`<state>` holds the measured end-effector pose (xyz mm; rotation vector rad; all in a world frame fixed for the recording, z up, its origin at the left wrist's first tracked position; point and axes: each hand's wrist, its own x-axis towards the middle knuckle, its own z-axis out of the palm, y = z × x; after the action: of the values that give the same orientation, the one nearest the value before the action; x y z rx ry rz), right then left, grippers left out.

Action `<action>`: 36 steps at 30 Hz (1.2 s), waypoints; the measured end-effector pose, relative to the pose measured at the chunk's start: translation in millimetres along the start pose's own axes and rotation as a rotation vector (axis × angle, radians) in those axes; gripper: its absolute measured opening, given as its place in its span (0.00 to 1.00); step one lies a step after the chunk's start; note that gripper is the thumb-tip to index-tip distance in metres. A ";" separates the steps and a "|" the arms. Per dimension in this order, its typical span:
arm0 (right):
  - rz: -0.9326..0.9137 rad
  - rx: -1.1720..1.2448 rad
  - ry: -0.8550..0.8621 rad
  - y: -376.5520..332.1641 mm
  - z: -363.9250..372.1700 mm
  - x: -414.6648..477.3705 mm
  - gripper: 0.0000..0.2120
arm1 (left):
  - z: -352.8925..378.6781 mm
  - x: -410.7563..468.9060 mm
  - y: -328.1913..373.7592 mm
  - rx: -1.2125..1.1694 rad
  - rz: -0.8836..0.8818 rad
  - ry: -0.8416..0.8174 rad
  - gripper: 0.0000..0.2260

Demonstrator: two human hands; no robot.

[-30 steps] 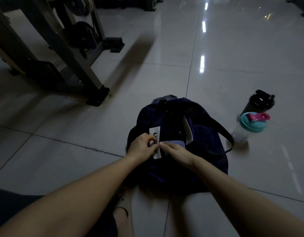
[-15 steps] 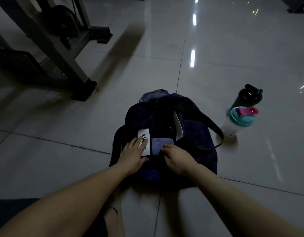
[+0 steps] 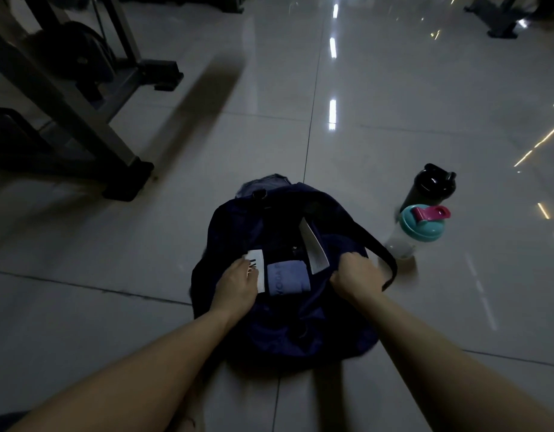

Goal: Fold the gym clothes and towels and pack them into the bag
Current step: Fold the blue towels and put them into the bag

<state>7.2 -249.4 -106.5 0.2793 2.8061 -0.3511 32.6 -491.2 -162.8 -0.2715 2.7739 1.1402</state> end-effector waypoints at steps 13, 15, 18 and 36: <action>-0.086 -0.063 0.131 -2.9 -43.7 66.7 0.40 | -28.4 39.8 19.0 0.022 -0.496 0.115 0.25; -0.006 -0.059 -0.030 -4.9 -37.0 75.1 0.48 | -31.5 45.2 19.8 0.096 -0.436 0.042 0.16; 0.004 -0.133 -0.002 -15.4 -22.6 75.9 0.39 | -38.2 55.4 29.5 0.181 -0.361 0.065 0.16; 0.123 0.237 -0.250 -9.1 -24.0 84.9 0.20 | -82.9 175.7 111.5 0.220 -0.049 0.094 0.06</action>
<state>-80.8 -238.6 -109.2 0.4266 2.4893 -0.6433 -167.0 -492.4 -61.1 -0.3746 2.9240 0.8227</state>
